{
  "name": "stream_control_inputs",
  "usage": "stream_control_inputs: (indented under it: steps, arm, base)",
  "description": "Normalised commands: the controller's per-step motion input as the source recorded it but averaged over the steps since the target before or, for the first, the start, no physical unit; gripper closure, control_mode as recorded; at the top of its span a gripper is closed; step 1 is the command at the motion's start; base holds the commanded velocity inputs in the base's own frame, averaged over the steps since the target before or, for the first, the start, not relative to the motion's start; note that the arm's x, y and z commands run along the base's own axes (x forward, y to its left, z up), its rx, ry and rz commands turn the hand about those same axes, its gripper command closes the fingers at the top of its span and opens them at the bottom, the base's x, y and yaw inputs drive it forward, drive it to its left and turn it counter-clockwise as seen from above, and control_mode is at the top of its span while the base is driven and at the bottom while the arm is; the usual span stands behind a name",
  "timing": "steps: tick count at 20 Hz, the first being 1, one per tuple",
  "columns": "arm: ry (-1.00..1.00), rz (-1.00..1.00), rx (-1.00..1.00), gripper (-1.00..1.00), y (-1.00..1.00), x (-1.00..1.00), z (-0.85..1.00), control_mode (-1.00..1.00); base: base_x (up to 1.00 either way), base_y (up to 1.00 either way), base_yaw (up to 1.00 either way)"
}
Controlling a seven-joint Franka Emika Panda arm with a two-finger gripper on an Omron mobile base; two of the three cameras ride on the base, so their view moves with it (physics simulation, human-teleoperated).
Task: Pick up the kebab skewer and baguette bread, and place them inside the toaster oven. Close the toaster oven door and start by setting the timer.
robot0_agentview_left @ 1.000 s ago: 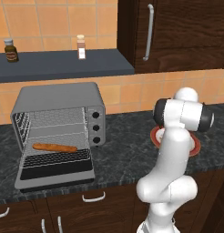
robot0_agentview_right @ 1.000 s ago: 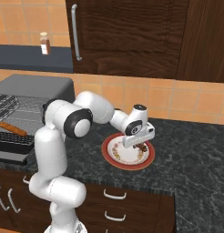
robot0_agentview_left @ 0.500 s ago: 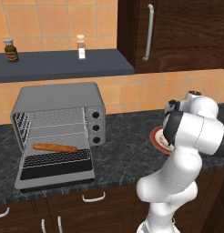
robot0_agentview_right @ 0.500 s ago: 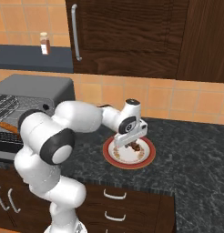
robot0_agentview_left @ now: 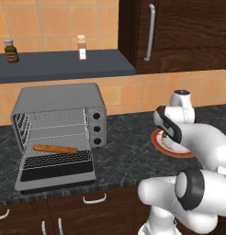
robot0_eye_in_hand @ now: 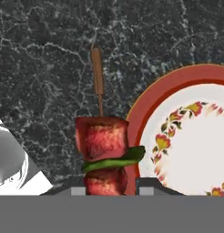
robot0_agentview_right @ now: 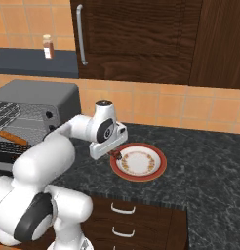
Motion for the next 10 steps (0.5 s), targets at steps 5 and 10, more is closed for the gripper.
stream_control_inputs:
  steps: [5, 10]
  arm:
    - [0.0, 0.11, -0.01, 1.0, 1.0, -0.46, 0.18, -1.0]
    - [0.0, 0.15, -0.01, 1.0, 1.0, -0.19, 0.15, -1.0]
  base:
    - [0.0, 0.0, 0.0]
    - [0.0, 0.0, 0.0]
